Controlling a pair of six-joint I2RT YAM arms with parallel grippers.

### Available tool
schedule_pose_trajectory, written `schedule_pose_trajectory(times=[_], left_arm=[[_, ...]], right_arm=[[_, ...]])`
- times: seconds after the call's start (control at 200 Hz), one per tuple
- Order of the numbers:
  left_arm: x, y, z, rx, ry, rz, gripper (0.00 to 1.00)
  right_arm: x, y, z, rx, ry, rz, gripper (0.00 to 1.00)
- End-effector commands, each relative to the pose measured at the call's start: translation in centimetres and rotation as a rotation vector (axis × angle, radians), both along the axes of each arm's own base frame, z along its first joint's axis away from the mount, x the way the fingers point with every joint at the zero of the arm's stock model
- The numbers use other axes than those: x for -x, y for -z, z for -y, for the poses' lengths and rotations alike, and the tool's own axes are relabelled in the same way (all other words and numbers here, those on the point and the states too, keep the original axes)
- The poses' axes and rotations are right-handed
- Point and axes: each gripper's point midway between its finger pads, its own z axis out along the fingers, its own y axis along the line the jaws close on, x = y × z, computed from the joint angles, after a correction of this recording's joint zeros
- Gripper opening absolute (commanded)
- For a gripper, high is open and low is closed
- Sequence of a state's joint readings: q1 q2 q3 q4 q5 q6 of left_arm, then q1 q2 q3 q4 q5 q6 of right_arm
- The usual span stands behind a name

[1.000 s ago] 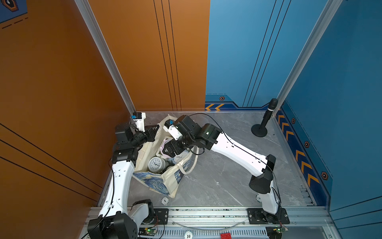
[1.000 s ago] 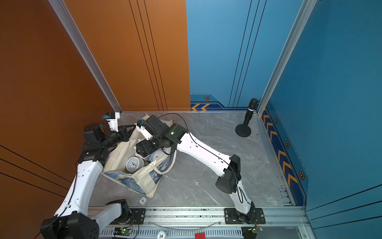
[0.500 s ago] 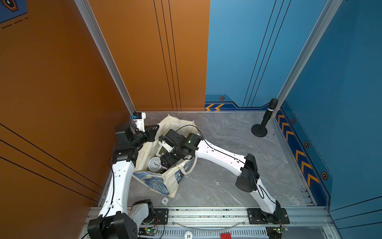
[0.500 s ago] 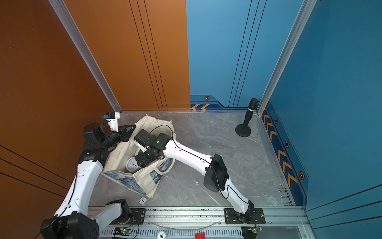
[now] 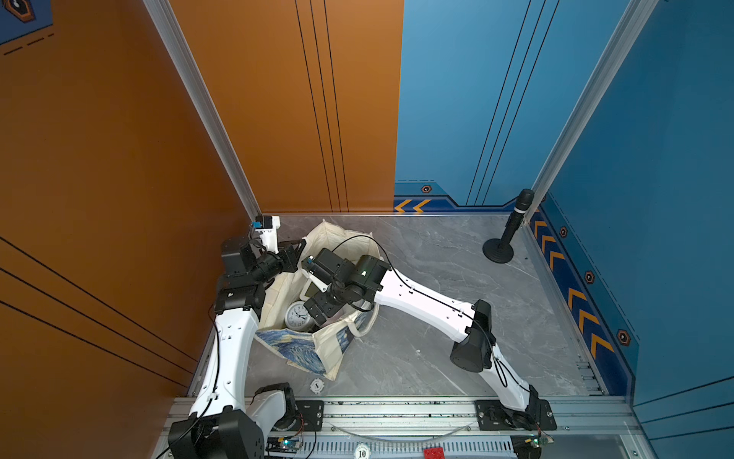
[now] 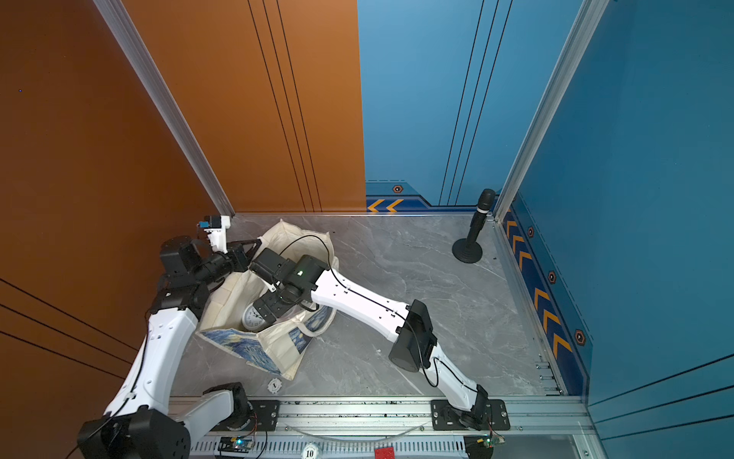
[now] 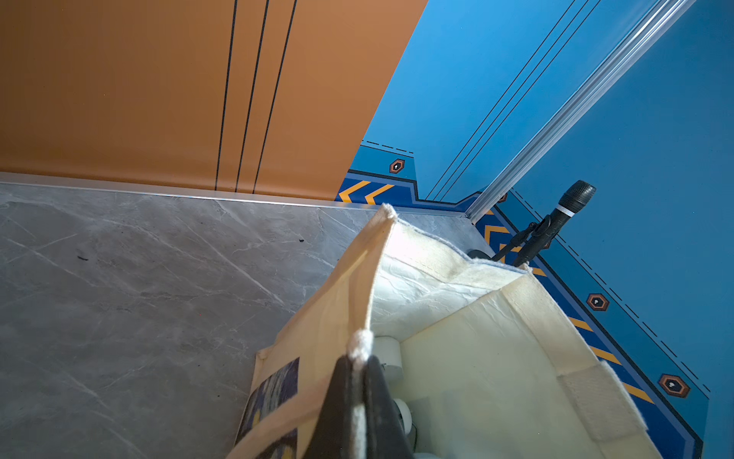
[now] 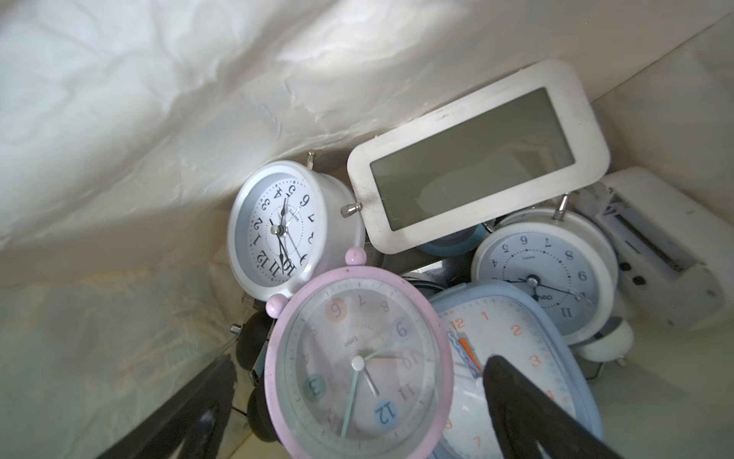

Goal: Put the alarm clock into the canvas bag
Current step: Place the alarm at the canvas bag.

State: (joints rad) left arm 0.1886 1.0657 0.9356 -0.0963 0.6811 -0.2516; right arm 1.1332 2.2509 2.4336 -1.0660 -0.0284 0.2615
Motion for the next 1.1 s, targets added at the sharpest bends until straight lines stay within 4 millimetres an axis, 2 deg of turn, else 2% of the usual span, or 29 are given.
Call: schedule_pose_trajectory(times=[0.0,0.14,0.175,0.19,0.27,0.405,0.475,0.571,0.646,0.726,0.851,1.006,1.096], left_arm=[[0.4,-1.4,0.4,-0.018,0.014,0.063,0.00],[0.4,-1.5,0.5,-0.019,0.014,0.065,0.00],[0.4,-1.5,0.5,-0.019,0.015,0.065,0.00],[0.4,-1.5,0.5,-0.020,0.015,0.065,0.00],[0.4,-1.4,0.5,-0.019,0.014,0.063,0.00],[0.4,-1.5,0.5,-0.020,0.015,0.065,0.00],[0.5,-1.5,0.5,-0.020,0.014,0.066,0.00],[0.5,-1.5,0.5,-0.018,0.015,0.064,0.00],[0.5,-1.5,0.5,-0.018,0.017,0.066,0.00],[0.5,-1.6,0.6,-0.018,0.019,0.066,0.00],[0.4,-1.4,0.8,-0.017,0.024,0.060,0.00],[0.5,-1.5,1.2,-0.026,0.033,0.069,0.00],[0.5,-1.4,1.7,-0.043,0.033,0.065,0.00]], right_arm=[[-0.2,-5.5,2.0,-0.068,0.033,0.066,0.99],[-1.1,-7.9,4.0,-0.088,0.116,0.112,0.97],[-1.3,-7.8,4.4,-0.085,0.143,0.112,0.96],[-1.3,-9.2,5.0,-0.110,0.158,0.123,0.96],[-1.7,-10.9,6.5,-0.139,0.240,0.154,0.94],[-2.5,-12.3,9.3,-0.171,0.396,0.194,0.93],[-3.5,-12.3,11.5,-0.182,0.539,0.203,0.93],[-4.1,-10.9,13.2,-0.199,0.682,0.163,0.93],[-4.0,-9.1,13.0,-0.217,0.707,0.094,0.91],[-3.5,-7.3,11.8,-0.254,0.691,-0.011,0.85],[-2.9,-5.0,10.2,-0.291,0.683,-0.138,0.68],[-3.5,-4.4,10.2,-0.309,0.669,-0.179,0.24],[-4.2,-4.9,11.2,-0.302,0.662,-0.144,0.05]])
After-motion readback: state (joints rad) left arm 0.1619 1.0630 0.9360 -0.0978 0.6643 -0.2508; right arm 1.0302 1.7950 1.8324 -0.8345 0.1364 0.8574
